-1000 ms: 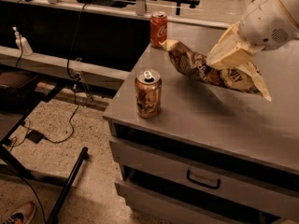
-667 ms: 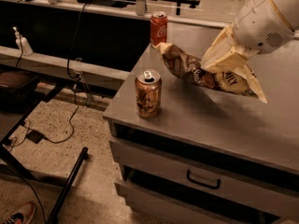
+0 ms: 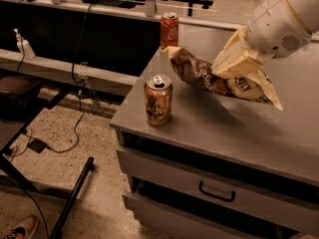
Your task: Move brown chip bag near orange can
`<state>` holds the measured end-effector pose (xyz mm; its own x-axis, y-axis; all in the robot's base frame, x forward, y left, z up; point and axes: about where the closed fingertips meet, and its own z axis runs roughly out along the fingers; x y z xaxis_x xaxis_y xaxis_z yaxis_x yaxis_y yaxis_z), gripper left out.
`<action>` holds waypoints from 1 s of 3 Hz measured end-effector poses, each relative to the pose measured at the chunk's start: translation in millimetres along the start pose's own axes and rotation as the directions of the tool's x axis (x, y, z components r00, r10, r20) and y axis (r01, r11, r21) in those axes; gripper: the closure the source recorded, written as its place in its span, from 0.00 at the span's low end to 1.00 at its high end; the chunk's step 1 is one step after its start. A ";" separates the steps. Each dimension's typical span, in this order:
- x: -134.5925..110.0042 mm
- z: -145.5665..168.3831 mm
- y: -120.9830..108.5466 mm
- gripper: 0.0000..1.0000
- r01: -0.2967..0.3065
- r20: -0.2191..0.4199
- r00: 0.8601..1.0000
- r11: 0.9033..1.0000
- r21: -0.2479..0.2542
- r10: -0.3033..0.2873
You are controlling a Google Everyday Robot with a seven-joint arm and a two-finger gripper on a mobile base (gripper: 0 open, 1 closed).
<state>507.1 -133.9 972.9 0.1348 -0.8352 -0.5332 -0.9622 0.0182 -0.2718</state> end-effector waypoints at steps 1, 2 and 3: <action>-1.7 0.5 -0.1 0.35 0.003 0.000 1.000 1.000 0.001 -0.003; -5.1 1.4 -0.3 0.00 0.008 0.001 1.000 1.000 0.003 -0.008; 1.0 -1.6 -1.8 0.00 -0.004 0.004 1.000 1.000 0.013 0.004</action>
Offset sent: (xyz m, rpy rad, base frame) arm 0.0000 0.0015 0.0005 0.0000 -0.0021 0.0016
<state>508.6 -135.6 974.2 0.1317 -0.8327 -0.5378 -0.9595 0.0292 -0.2801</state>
